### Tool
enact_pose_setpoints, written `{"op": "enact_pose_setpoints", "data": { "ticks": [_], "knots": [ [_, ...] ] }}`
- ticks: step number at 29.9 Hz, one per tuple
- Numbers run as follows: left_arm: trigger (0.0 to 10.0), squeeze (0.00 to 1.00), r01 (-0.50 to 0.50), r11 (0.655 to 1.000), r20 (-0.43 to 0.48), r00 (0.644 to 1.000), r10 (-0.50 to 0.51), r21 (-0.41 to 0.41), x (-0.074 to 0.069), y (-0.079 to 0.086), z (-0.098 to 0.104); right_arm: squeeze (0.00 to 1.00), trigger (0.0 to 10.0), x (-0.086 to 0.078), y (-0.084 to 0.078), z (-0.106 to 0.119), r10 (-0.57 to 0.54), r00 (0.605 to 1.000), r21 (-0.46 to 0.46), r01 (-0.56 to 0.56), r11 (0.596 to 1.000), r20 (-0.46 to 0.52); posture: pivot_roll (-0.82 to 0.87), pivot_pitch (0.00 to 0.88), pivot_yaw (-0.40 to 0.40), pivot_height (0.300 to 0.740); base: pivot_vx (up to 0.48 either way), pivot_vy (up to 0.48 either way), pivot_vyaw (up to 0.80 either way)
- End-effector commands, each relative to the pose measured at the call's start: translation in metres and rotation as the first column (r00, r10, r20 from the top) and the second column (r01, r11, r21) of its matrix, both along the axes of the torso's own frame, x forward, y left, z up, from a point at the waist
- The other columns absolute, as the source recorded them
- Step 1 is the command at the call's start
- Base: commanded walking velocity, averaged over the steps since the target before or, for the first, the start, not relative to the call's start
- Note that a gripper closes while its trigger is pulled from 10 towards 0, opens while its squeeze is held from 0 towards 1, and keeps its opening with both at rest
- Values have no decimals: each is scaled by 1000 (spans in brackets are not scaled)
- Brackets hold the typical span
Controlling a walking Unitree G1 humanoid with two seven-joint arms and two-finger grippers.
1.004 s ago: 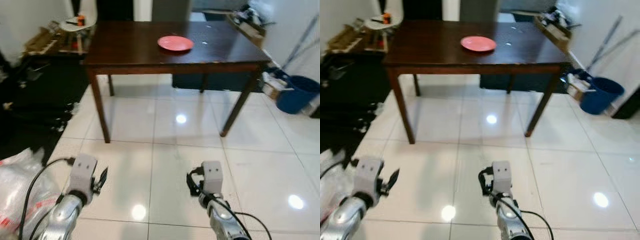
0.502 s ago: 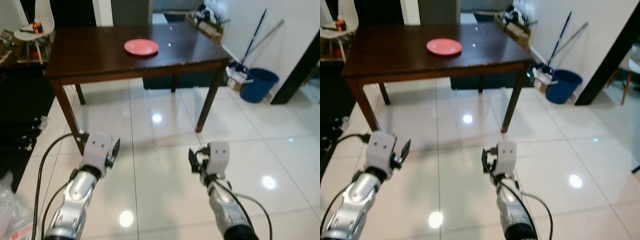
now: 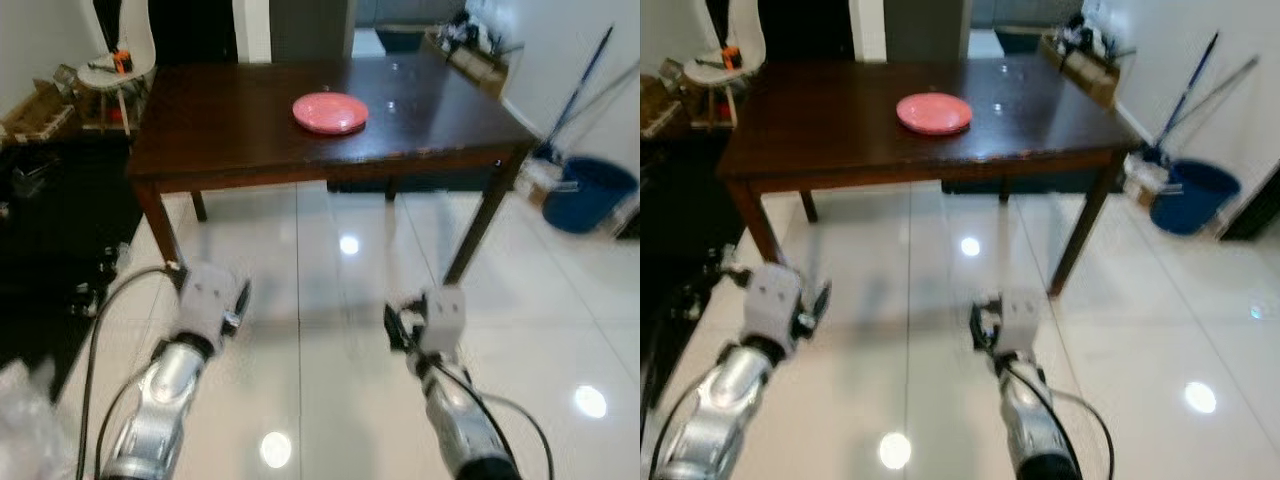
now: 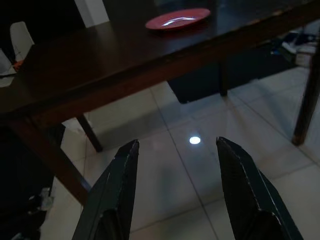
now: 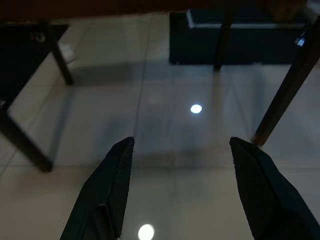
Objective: Setting the table
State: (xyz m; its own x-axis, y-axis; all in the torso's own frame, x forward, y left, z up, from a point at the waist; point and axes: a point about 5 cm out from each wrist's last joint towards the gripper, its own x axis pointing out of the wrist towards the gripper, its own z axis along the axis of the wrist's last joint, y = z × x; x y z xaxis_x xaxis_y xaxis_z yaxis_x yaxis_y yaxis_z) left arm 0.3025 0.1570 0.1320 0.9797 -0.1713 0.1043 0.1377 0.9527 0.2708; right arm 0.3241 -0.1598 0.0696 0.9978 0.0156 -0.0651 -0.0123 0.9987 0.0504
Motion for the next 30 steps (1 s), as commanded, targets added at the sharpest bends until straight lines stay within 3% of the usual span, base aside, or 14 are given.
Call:
{"op": "enact_pose_setpoints", "data": {
  "ticks": [1,7,17,25,27,30],
  "knots": [
    [10000,0,-5,1000,-25,1000,5,6,-2,2,-5,0,10000,-6,2,-10,-7,999,21,8,1000,-44,40,35,32,740,469,0,-775],
    [10000,0,-7,1000,-26,1000,7,6,-2,2,-5,0,10000,-6,2,-10,-9,999,19,10,1000,-45,41,35,32,740,469,0,-775],
    [10000,0,-7,1000,-26,1000,8,5,-1,2,-4,0,10000,0,-2,5,-15,1000,-25,15,1000,19,38,33,35,740,469,0,0],
    [10000,0,-12,1000,-9,1000,12,-9,2,2,3,0,10000,12,-5,43,2,984,-99,16,995,175,39,32,39,740,469,0,0],
    [10000,0,-8,1000,5,1000,8,-17,3,1,8,0,10000,13,-6,61,7,964,-152,35,988,265,40,33,40,740,469,0,0],
    [10000,0,2,1000,23,1000,-2,-20,4,-1,14,0,10000,14,-7,73,7,948,-161,47,986,319,41,32,40,740,469,0,0]
  ]
}}
